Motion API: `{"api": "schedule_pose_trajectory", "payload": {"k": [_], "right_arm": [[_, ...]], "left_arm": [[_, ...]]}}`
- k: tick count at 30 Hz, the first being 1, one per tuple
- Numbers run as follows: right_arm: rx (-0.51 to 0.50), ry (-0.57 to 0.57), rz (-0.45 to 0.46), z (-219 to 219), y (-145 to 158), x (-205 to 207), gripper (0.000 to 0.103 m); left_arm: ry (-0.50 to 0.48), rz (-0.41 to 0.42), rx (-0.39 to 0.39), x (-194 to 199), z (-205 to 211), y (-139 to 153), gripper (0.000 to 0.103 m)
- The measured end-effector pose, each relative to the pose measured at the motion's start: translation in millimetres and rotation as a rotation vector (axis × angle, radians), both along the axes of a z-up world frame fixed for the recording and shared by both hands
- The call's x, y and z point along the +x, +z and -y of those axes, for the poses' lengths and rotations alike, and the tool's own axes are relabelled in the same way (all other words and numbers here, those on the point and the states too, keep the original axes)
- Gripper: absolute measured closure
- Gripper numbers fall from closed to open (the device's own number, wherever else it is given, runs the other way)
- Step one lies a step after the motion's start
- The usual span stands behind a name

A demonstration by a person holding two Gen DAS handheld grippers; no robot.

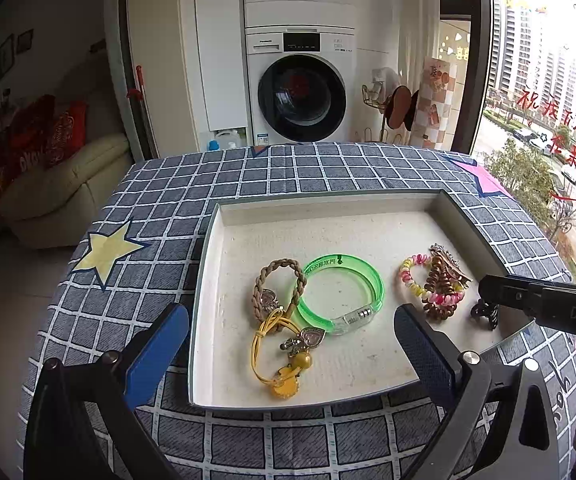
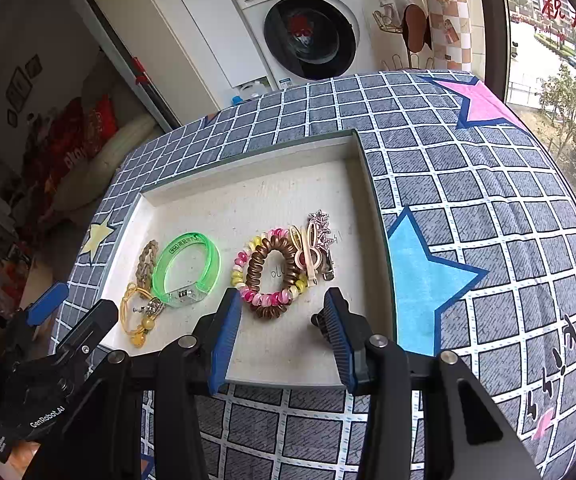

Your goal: Organize jewelry

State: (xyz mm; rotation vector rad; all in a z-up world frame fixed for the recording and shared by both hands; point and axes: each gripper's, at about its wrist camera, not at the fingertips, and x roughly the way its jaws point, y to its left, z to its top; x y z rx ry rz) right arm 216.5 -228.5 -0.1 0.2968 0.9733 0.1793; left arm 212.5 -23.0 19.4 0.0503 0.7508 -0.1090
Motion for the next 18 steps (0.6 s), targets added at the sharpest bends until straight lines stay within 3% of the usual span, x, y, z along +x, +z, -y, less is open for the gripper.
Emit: {"api": "schedule_pose_trajectory", "payload": {"k": [4, 8, 11, 14, 18], "right_arm": [[-0.020, 0.008, 0.006, -4.1, 3.7, -11.6, 0.056], [-0.057, 0.024, 0.024, -9.5, 8.5, -25.9, 0.040], [-0.074, 0.026, 0.027, -13.1, 10.8, -37.5, 0.036], [-0.092, 0.032, 0.034, -16.3, 12.4, -50.4, 0.021], [-0.126, 0.027, 0.041, -20.3, 14.5, -66.9, 0.019]], "left_arm": [[0.012, 0.000, 0.001, -13.8, -5.4, 1.6, 0.000], [0.023, -0.005, 0.009, -29.0, -10.3, 2.2, 0.000], [0.035, -0.013, -0.002, -40.8, -14.0, 2.1, 0.000], [0.041, -0.017, -0.006, -52.9, -16.5, 0.6, 0.000], [0.049, -0.012, 0.007, -69.7, -18.6, -1.9, 0.000]]}}
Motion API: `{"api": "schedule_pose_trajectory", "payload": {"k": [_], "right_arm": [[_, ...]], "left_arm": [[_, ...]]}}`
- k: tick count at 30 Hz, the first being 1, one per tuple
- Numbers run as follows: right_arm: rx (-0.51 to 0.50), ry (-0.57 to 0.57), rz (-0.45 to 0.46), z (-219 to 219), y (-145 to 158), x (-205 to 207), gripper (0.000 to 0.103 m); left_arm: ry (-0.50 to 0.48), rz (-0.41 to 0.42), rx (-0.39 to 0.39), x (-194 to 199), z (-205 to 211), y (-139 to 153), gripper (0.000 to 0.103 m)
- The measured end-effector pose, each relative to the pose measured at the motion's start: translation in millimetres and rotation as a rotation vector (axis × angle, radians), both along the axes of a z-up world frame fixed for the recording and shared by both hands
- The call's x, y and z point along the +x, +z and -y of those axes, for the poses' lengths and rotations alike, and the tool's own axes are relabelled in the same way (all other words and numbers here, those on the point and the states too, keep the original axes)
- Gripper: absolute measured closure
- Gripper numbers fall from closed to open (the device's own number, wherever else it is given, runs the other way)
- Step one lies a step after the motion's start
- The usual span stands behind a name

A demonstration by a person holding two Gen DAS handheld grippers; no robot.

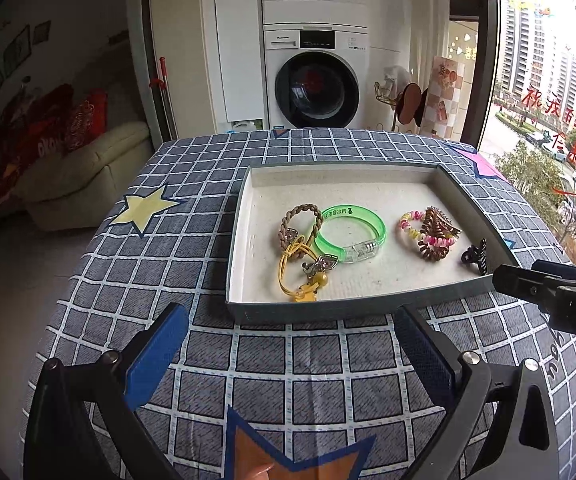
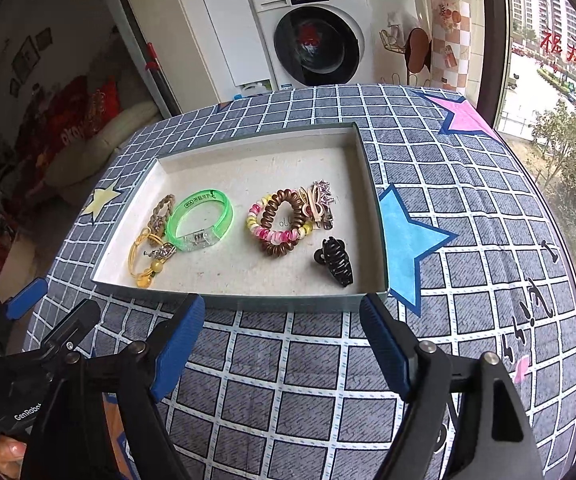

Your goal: Organize jewelry

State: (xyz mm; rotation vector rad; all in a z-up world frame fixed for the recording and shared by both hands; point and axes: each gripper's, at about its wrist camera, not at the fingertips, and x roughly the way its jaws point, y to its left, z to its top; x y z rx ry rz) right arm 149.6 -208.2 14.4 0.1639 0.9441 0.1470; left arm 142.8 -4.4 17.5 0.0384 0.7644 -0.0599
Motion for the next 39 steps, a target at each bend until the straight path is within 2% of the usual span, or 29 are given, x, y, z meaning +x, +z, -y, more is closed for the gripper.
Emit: {"api": "schedule_pose_trajectory", "payload": {"k": [4, 5, 10, 19, 26, 32, 39], "right_arm": [[-0.018, -0.003, -0.007, -2.9, -2.1, -14.9, 0.011], [-0.019, -0.003, -0.010, -3.8, -3.5, -18.5, 0.000], [-0.046, -0.003, -0.002, -9.2, -8.7, -37.4, 0.000], [-0.113, -0.034, 0.092, -14.5, -3.8, -75.5, 0.000], [-0.119, -0.066, 0.163, -12.3, 6.9, -95.4, 0.000], [-0.126, -0.080, 0.208, -13.1, 16.0, -101.3, 0.000], [-0.137, -0.077, 0.211, -19.7, 16.8, -97.6, 0.000]], "left_arm": [[0.011, -0.001, 0.003, -14.8, -1.5, -1.8, 0.000], [0.013, 0.001, 0.005, -18.1, -1.8, -2.1, 0.000], [0.024, 0.009, 0.022, -32.6, -2.0, -3.3, 0.000], [0.027, 0.048, 0.033, -57.6, -0.1, 2.9, 0.000], [0.022, 0.086, 0.031, -72.7, 3.2, 9.1, 0.000], [0.029, 0.097, 0.033, -71.1, 5.7, 10.7, 0.000], [0.063, 0.077, 0.026, -61.8, -0.7, 2.6, 0.000]]}}
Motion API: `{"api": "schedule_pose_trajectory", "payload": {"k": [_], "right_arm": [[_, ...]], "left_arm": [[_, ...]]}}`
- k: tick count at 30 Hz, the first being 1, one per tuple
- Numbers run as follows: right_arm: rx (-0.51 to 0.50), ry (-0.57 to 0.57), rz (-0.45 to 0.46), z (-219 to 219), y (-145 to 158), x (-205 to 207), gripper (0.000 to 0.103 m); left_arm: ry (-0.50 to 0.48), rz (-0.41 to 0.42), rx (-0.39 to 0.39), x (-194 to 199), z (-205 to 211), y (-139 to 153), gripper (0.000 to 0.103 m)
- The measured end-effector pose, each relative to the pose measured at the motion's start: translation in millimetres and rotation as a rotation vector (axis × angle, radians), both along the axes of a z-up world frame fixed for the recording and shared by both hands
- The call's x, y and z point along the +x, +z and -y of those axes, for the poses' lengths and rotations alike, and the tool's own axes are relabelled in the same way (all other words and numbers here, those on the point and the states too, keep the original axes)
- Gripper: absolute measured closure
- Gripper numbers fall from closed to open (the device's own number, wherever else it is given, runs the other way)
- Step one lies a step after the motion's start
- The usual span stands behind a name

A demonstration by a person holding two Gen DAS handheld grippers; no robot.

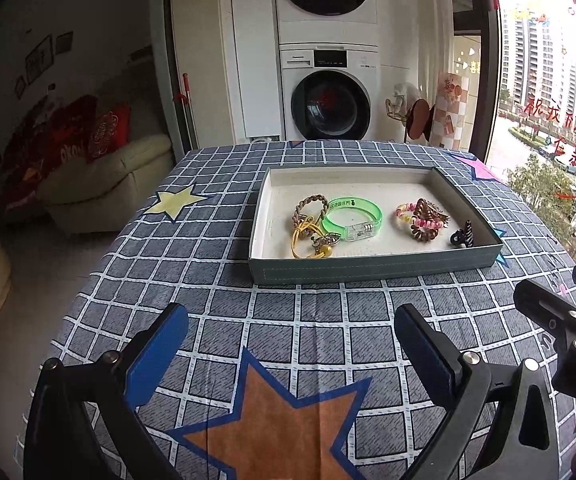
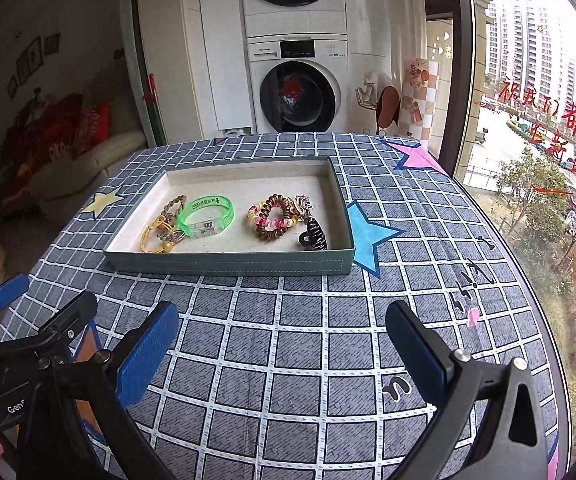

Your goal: Organize jewelry

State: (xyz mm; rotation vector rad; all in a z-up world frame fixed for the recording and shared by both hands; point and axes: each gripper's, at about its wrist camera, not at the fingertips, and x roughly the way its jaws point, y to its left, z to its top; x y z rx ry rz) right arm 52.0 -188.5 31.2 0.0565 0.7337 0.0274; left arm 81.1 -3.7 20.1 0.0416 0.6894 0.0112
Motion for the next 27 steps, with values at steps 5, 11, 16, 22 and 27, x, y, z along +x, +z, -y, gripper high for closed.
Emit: {"api": "schedule_pose_trajectory", "payload": {"k": [5, 11, 16, 22, 27], "right_arm": [[-0.015, -0.015, -0.001, -0.7, -3.2, 2.2, 0.000], [-0.041, -0.015, 0.011, -5.3, -3.7, 2.8, 0.000], [-0.042, -0.007, 0.028, -8.8, -1.1, 1.8, 0.000], [-0.046, -0.002, 0.026, -10.9, -0.5, 3.2, 0.000], [-0.043, -0.001, 0.028, -12.1, 0.4, 2.2, 0.000]], "left_arm": [[0.016, -0.003, 0.004, 1.8, -2.4, -3.1, 0.000], [0.019, -0.007, 0.004, 1.9, -2.0, -5.2, 0.000], [0.023, -0.001, 0.001, 2.1, -3.0, -4.6, 0.000], [0.024, -0.001, -0.003, 2.7, -4.0, -5.5, 0.000], [0.023, -0.004, -0.002, 2.3, -4.0, -5.7, 0.000]]}}
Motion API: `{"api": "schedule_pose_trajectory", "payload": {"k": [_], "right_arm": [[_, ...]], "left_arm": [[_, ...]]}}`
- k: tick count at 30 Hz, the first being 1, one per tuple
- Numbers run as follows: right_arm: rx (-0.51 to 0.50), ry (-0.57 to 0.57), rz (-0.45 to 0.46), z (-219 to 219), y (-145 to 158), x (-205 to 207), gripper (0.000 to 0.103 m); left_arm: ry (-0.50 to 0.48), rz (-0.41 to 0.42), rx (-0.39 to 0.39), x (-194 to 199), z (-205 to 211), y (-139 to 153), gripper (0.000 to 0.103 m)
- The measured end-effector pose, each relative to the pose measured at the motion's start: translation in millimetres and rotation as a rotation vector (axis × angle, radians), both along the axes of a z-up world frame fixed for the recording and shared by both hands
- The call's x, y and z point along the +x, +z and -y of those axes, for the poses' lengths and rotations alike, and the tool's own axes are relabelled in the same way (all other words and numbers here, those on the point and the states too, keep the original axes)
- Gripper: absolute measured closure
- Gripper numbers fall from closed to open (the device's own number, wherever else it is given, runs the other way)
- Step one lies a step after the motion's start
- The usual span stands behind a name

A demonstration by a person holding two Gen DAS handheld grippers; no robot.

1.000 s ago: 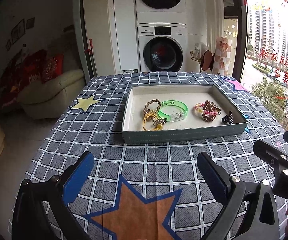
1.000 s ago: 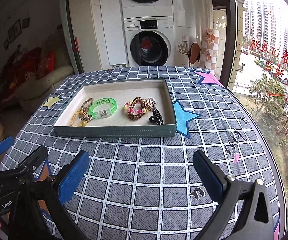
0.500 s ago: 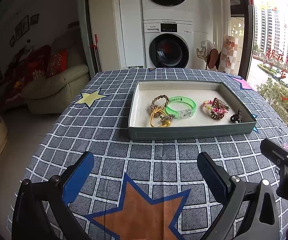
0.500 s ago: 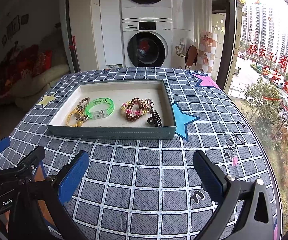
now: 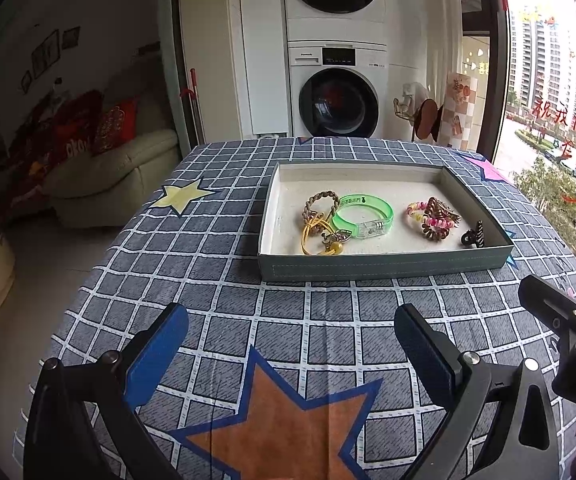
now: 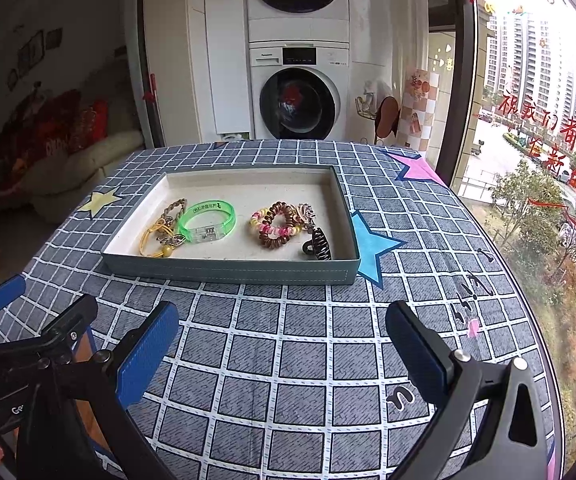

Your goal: Organize jewelry

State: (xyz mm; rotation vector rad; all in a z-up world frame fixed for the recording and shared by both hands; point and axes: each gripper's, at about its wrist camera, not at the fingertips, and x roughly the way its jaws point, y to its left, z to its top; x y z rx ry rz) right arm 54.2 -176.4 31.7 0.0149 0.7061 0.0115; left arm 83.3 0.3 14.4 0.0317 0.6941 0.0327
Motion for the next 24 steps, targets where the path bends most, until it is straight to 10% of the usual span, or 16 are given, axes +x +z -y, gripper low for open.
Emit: {"api": "schedule_pose_trajectory", "payload": {"k": [24], "right_arm": [[0.002, 0.002, 0.003, -1.0, 1.2, 0.0, 0.000]], "left_arm": [[0.004, 0.008, 0.006, -1.8, 0.1, 1.9, 0.000]]}}
